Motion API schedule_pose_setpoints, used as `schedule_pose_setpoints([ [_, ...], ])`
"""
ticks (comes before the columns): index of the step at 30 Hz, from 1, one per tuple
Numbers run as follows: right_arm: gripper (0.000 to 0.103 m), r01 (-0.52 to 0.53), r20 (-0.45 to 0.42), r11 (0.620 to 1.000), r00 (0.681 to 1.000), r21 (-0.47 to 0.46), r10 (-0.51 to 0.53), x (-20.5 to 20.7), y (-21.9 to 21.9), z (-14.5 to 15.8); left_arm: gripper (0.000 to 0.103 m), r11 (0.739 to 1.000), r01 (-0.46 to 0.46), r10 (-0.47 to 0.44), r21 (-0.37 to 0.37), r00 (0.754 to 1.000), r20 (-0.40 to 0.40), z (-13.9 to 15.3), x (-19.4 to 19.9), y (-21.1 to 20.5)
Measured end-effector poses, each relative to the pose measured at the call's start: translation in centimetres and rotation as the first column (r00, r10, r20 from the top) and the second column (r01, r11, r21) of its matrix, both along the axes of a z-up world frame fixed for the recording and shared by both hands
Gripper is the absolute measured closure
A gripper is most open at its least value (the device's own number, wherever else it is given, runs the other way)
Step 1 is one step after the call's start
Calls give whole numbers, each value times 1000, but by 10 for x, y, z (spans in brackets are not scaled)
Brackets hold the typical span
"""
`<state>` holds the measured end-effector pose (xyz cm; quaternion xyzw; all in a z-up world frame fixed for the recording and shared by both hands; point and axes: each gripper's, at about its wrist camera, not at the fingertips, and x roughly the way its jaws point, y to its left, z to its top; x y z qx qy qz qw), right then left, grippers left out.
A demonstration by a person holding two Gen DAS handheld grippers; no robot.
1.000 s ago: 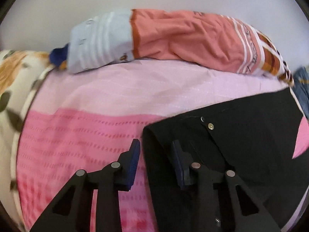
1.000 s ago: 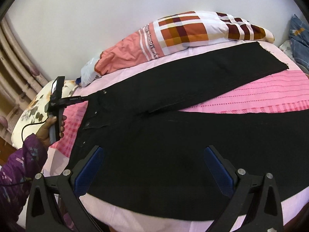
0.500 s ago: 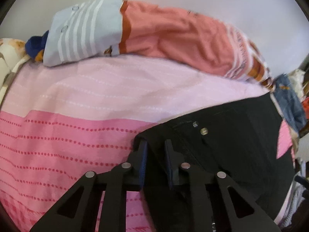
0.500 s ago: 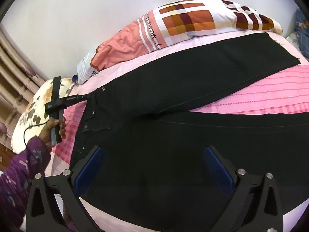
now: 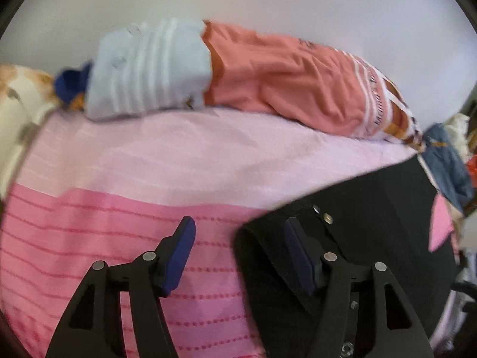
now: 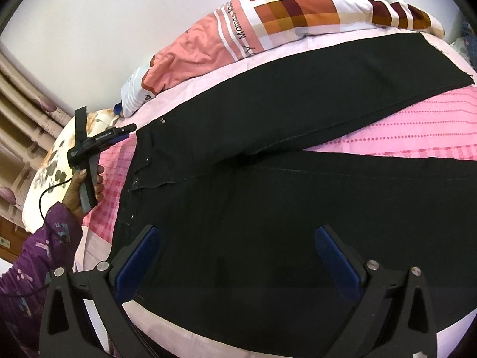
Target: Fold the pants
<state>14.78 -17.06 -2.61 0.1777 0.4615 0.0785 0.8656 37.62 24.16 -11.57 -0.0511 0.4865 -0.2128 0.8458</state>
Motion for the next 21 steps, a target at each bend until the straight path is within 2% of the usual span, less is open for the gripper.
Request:
schedule_pose_setpoints([
  [2, 0, 1, -5, 1000, 1000, -3, -1, 0, 1, -1, 41, 997, 71, -72, -31, 997, -22, -4, 0, -9],
  [4, 0, 8, -9, 1000, 1000, -3, -8, 1, 0, -3, 41, 992, 124, -124, -1, 992, -28, -9, -2, -25],
  [6, 0, 17, -15, 1000, 1000, 4, -17, 1, 0, -4, 41, 989, 134, -130, 64, 990, -56, -19, 0, -34],
  [7, 0, 23, -18, 1000, 1000, 9, -23, 1, 0, -4, 41, 993, 111, -109, 49, 993, -37, -18, 0, -35],
  [8, 0, 27, -22, 1000, 999, 14, -27, 1, 0, -5, 43, 997, 73, -72, 22, 996, -54, -20, 4, -32],
  [9, 0, 28, -22, 999, 999, 18, -27, 1, 0, -5, 55, 999, 51, -51, 12, 998, -46, -20, 4, -31],
  [11, 0, 26, -13, 1000, 1000, 9, -26, 0, 2, -4, 63, 998, 46, -44, 31, 998, -49, -21, 7, -37],
  [12, 0, 15, 0, 1000, 1000, -7, -15, 0, 4, -1, 74, 998, 43, -42, 36, 998, -43, -20, 6, -40],
  [13, 0, 4, 13, 1000, 1000, -21, -3, 1, 6, 2, 81, 998, 33, -32, 48, 999, -29, -17, 3, -43],
  [14, 0, -7, 25, 999, 1000, -32, 8, 3, 6, 5, 85, 997, 31, -31, 69, 1000, 2, -12, -2, -47],
  [16, 0, -31, 58, 999, 998, -33, 33, 15, 3, 16, 86, 993, 31, -37, 110, 998, 54, -2, -16, -53],
  [18, 0, -45, 92, 998, 995, 33, 42, 33, -6, 28, 87, 997, 16, -24, 80, 994, 103, 15, -29, -54],
  [21, 0, -70, 136, 980, 990, 184, 45, 75, -26, 46, 87, 1000, -8, 6, 8, 984, 178, 40, -60, -57],
])
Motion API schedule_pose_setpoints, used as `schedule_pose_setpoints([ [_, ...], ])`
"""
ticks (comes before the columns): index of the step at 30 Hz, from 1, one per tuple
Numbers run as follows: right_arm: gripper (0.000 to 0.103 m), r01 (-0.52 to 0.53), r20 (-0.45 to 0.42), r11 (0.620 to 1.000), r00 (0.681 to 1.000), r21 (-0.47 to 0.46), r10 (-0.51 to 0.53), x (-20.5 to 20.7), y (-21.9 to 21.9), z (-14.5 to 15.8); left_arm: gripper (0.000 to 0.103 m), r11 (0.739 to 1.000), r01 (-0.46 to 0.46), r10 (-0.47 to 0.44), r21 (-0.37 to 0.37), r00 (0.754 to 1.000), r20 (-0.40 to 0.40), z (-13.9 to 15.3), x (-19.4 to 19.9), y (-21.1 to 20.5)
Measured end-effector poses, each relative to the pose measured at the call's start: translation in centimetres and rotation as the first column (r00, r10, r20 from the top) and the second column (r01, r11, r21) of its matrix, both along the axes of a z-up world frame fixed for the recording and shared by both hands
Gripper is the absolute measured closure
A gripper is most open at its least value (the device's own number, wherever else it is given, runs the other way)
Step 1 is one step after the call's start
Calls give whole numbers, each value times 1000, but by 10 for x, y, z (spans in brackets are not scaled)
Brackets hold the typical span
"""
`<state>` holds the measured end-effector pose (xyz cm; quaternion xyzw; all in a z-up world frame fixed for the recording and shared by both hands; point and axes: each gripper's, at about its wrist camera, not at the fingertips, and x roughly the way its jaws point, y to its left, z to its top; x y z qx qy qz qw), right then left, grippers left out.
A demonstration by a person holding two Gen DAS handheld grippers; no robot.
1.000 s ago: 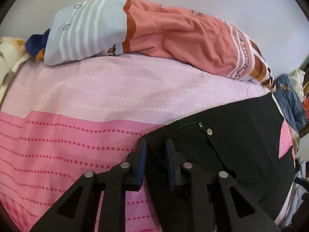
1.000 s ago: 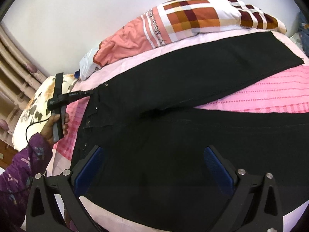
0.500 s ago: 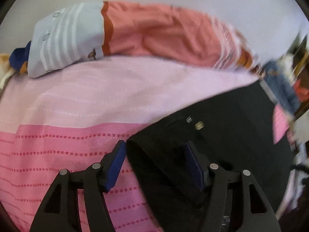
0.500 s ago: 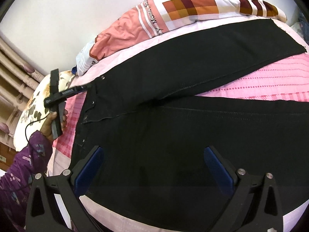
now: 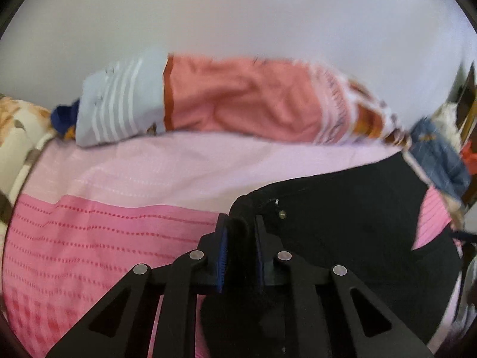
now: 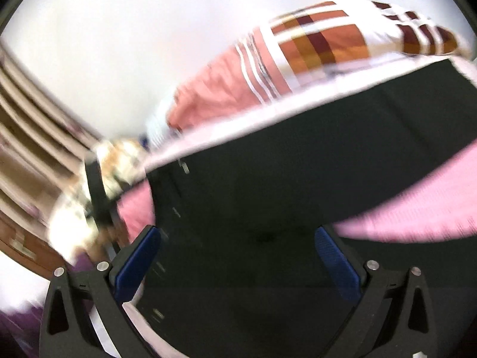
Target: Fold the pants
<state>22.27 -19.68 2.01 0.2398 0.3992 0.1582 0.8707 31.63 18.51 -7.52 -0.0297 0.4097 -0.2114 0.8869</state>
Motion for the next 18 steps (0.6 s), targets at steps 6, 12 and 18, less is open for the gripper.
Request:
schedule_pose_setpoints([
  [6, 0, -16, -77, 979, 996, 202, 33, 105, -22, 0, 88, 996, 3, 4, -95, 997, 74, 29, -69, -10],
  [12, 20, 78, -300, 950, 954, 302, 17, 178, -30, -52, 88, 986, -23, 33, -167, 998, 59, 31, -121, -14],
  [18, 92, 162, -383, 949, 922, 272, -47, 201, -34, -81, 88, 978, -52, 57, -204, 998, 22, 27, -137, -14],
])
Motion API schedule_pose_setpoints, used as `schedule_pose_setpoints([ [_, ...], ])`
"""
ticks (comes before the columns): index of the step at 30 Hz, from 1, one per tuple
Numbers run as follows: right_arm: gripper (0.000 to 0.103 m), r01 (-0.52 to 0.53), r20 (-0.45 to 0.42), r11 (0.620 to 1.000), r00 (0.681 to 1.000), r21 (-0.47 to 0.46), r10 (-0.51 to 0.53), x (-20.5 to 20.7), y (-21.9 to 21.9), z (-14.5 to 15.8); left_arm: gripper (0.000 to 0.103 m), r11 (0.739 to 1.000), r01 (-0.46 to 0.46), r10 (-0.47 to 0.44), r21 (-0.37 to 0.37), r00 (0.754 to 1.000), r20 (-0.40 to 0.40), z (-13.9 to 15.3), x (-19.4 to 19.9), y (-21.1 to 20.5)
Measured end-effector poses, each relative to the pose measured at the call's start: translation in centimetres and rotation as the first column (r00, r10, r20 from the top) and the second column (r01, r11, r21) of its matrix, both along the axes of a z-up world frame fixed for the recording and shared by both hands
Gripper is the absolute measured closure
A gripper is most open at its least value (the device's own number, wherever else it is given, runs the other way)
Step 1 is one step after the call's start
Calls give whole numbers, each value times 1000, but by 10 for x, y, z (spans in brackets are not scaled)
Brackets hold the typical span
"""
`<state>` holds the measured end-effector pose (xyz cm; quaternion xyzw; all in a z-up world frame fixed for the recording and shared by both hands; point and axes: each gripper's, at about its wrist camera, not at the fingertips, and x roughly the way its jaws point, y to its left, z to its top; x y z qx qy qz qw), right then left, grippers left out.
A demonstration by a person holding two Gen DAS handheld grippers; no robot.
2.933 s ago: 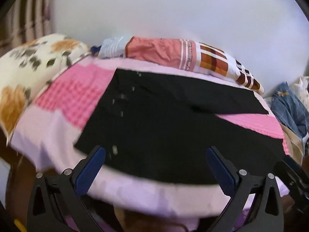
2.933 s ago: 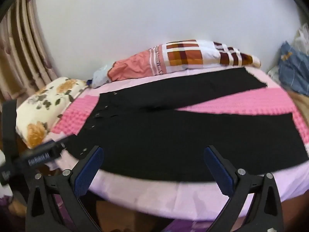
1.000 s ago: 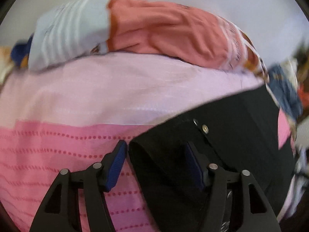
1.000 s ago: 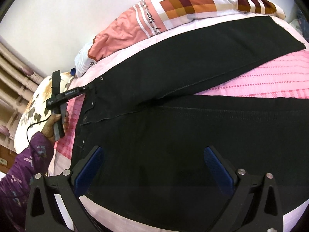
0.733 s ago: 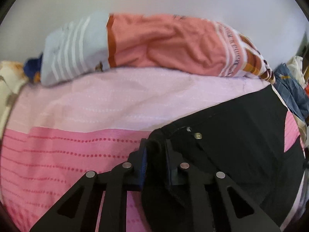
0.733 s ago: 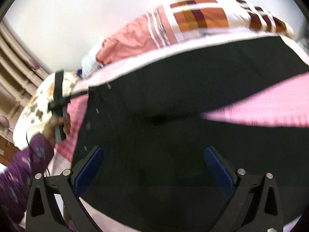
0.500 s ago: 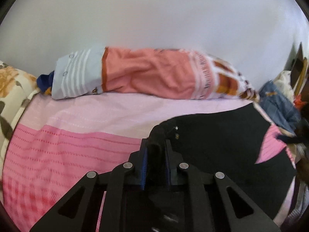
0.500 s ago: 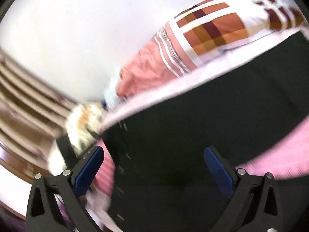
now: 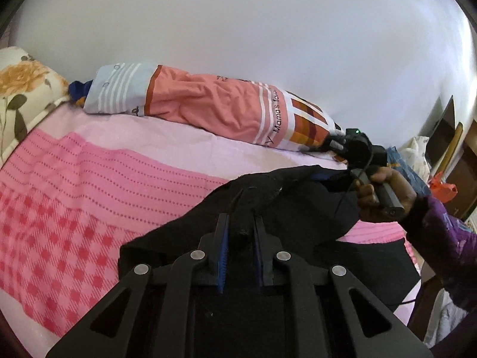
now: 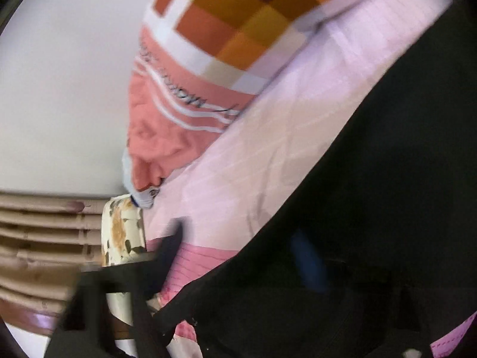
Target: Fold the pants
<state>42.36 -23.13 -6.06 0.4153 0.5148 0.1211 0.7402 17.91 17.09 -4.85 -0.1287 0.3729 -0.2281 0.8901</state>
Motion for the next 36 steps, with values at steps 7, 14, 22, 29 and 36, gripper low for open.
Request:
schedule_pose_setpoints([
  [7, 97, 6, 139, 997, 990, -78, 5, -77, 7, 26, 88, 1000, -18, 19, 12, 999, -43, 3, -8, 10],
  [14, 97, 11, 149, 1000, 989, 3, -12, -200, 2, 20, 88, 998, -19, 26, 59, 993, -118, -3, -53, 21],
  [22, 97, 43, 62, 997, 997, 69, -47, -284, 10, -22, 88, 995, -56, 69, 77, 980, -189, -18, -111, 28],
  [29, 97, 58, -7, 992, 998, 114, -58, -315, 14, -55, 87, 990, -76, 104, 119, 963, -248, -45, -142, 32],
  [36, 100, 31, -31, 985, 999, 167, -26, -316, 21, -87, 78, 950, -110, 196, 292, 939, -284, -60, -151, 38],
])
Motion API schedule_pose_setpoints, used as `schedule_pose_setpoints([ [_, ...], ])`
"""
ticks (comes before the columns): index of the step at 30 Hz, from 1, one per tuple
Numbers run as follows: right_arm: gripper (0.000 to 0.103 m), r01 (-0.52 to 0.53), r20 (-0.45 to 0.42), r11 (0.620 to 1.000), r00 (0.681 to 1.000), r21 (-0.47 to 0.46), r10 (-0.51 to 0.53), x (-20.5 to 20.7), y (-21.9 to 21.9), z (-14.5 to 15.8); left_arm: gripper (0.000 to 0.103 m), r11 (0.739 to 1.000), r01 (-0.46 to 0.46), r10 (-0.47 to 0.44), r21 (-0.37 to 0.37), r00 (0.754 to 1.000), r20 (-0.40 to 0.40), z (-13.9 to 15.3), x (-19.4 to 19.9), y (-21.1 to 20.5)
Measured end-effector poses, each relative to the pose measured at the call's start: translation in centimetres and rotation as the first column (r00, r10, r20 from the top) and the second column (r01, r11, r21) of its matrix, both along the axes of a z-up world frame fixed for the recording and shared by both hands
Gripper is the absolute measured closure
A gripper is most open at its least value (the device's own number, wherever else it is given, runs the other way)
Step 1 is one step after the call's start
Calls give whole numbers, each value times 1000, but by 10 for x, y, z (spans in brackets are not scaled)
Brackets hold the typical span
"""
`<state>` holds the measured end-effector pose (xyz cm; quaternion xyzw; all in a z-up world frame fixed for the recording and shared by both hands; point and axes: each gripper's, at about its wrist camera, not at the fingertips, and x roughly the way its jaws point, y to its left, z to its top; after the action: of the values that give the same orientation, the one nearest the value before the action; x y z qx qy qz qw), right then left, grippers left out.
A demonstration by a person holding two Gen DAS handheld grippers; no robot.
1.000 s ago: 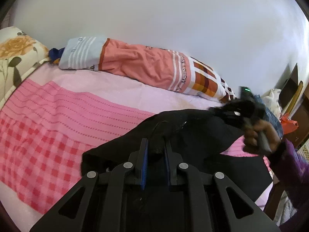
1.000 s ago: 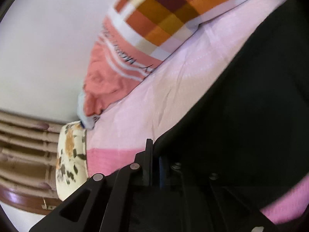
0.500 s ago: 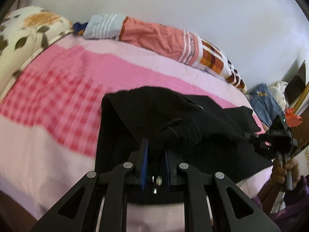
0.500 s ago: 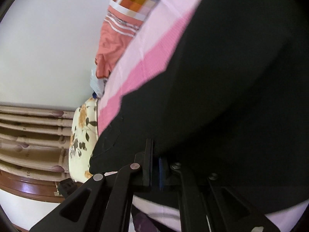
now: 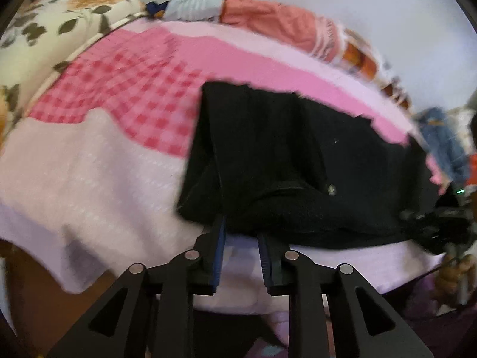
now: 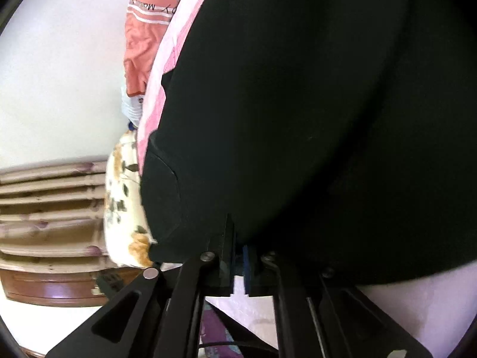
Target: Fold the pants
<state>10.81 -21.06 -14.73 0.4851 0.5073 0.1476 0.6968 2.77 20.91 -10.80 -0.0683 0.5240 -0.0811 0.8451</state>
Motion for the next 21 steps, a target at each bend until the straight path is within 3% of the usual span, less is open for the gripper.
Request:
schedule_pose_setpoints([
  [3, 94, -8, 42, 999, 999, 45, 6, -3, -5, 2, 75, 997, -44, 43, 57, 999, 11, 10, -12, 4],
  [6, 76, 39, 121, 995, 991, 92, -50, -8, -27, 10, 73, 991, -60, 52, 116, 996, 77, 34, -22, -3],
  [8, 64, 106, 176, 992, 977, 71, -117, -12, -53, 17, 71, 995, -21, 7, 99, 990, 139, 53, -26, -18],
  [10, 62, 168, 232, 984, 957, 52, -176, -15, -82, 23, 57, 994, 38, -57, 102, 980, 188, 69, -23, -46],
  [11, 61, 212, 255, 976, 943, 42, -216, -17, -100, 25, 42, 992, 93, -109, 84, 973, 202, 75, -19, -66],
  [12, 61, 248, 271, 967, 929, 50, -252, -18, -117, 25, 33, 989, 139, -147, 53, 967, 210, 77, -15, -82],
  [15, 62, 329, 298, 935, 886, 132, -354, -16, -165, 24, 33, 952, 295, -275, -80, 940, 200, 70, -1, -150],
  [18, 58, 420, 292, 871, 825, 255, -483, -12, -210, 20, 33, 910, 394, -372, -128, 913, 170, 50, 8, -202],
  [21, 58, 464, 296, 836, 787, 294, -541, 1, -247, 21, 33, 881, 445, -431, -158, 895, 115, 28, 13, -233],
])
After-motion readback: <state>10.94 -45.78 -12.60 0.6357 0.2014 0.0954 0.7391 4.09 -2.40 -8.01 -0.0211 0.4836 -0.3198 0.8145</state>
